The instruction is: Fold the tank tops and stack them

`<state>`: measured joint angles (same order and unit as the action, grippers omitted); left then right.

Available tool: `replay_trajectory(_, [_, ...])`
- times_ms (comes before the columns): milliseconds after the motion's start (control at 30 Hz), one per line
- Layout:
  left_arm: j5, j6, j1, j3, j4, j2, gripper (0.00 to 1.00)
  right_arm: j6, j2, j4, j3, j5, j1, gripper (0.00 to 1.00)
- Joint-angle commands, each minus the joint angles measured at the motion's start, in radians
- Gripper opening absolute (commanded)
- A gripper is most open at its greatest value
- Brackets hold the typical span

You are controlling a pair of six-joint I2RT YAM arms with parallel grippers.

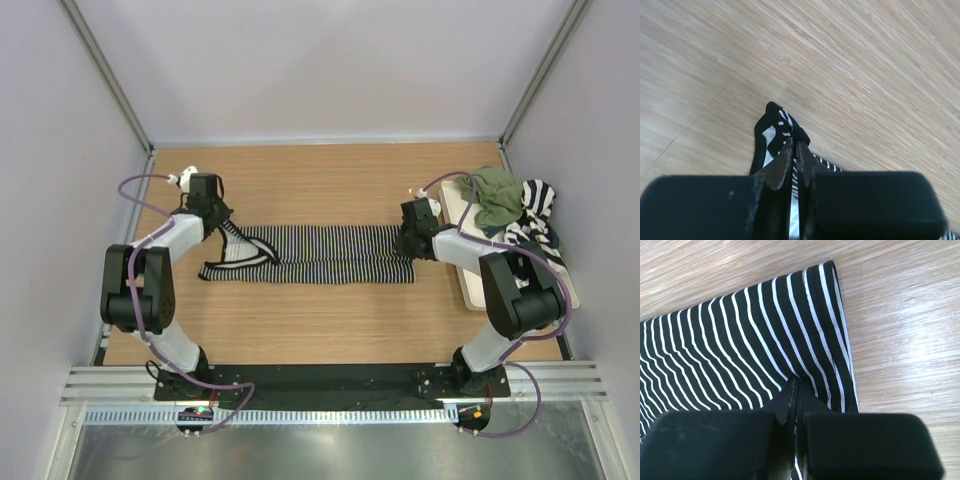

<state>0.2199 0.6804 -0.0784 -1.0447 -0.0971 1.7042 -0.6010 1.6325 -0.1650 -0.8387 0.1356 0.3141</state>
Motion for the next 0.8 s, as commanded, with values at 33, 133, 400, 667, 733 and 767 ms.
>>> replay_trajectory(33, [0.094, 0.065, -0.001, 0.104, 0.116, -0.123, 0.06, -0.005, 0.044, -0.037, -0.003, 0.006, 0.002, 0.01])
replay_trajectory(133, [0.139, 0.120, 0.000, 0.130, 0.052, -0.135, 0.08, -0.008, 0.052, -0.037, -0.007, -0.001, 0.002, 0.01])
replay_trajectory(400, [0.220, 0.314, 0.003, 0.285, 0.062, -0.178, 0.11, -0.016, 0.052, -0.033, 0.004, -0.013, 0.000, 0.01])
replay_trajectory(667, [0.337, 0.288, 0.000, 0.291, -0.022, -0.316, 0.19, -0.013, 0.047, -0.036, 0.004, -0.016, 0.002, 0.01])
replay_trajectory(733, [0.380, 0.300, 0.002, 0.266, -0.109, -0.331, 0.22, -0.011, 0.047, -0.034, 0.003, -0.019, 0.002, 0.01])
replay_trajectory(767, [0.389, 0.298, 0.002, 0.252, -0.133, -0.327, 0.23, -0.013, 0.049, -0.033, 0.001, -0.018, 0.002, 0.01])
